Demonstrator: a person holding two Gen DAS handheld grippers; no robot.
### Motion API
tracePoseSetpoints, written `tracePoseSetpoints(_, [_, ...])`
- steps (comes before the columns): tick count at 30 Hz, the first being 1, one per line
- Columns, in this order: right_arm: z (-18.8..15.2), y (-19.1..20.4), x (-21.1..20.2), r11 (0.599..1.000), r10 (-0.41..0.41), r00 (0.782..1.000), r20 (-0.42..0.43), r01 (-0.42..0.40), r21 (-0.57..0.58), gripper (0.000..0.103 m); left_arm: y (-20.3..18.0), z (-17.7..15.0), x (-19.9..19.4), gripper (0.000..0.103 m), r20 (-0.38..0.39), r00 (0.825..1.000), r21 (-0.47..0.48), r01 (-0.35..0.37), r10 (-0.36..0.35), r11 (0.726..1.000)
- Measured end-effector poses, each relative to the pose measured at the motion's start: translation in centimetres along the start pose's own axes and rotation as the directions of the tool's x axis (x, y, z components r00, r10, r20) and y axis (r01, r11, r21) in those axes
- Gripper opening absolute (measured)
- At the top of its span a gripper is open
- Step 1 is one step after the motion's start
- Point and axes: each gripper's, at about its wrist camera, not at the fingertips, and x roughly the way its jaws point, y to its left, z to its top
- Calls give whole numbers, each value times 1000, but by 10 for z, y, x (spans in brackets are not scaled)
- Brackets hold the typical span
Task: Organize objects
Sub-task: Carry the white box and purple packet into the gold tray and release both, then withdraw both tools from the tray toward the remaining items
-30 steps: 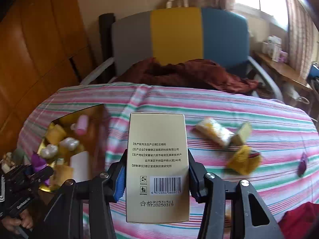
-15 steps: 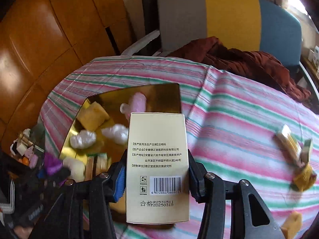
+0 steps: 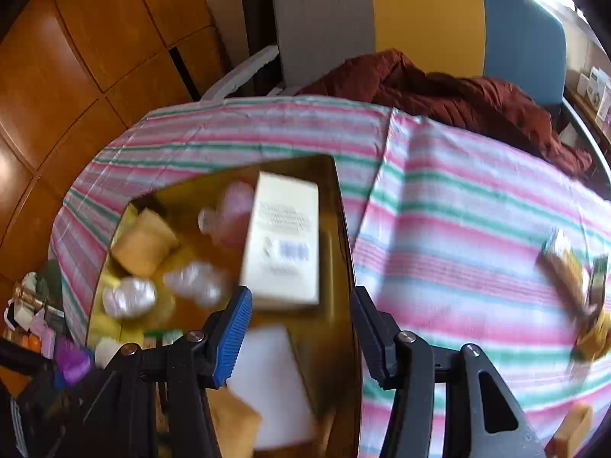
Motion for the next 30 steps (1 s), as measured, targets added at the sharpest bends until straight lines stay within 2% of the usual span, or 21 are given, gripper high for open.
tracePoseSetpoints(5, [-27, -1, -8, 1000, -6, 1000, 4, 6, 12, 54, -2, 2, 5, 37, -12, 1000, 6, -9, 9, 1000])
tracePoseSetpoints(12, [-40, 3, -23, 1000, -17, 1000, 24, 17, -10, 54, -4, 13, 12, 39, -11, 999, 17, -37, 37, 999])
tracePoseSetpoints(14, [-43, 5, -25, 1000, -22, 999, 29, 22, -21, 54, -2, 14, 15, 56, -24, 999, 11, -45, 45, 999])
tracePoseSetpoints(16, [-46, 7, -27, 999, -21, 999, 32, 22, -28, 54, 4, 14, 12, 65, -13, 999, -22, -46, 46, 999])
tracePoseSetpoints(23, [-57, 17, -30, 997, -28, 999, 44, 31, -70, 54, 13, 12, -9, 65, 43, 996, -16, -74, 75, 997])
tracePoseSetpoints(30, [-70, 25, -34, 994, -36, 998, 56, 41, -100, 55, 15, 1, -15, 68, 35, 996, -13, -85, 85, 996])
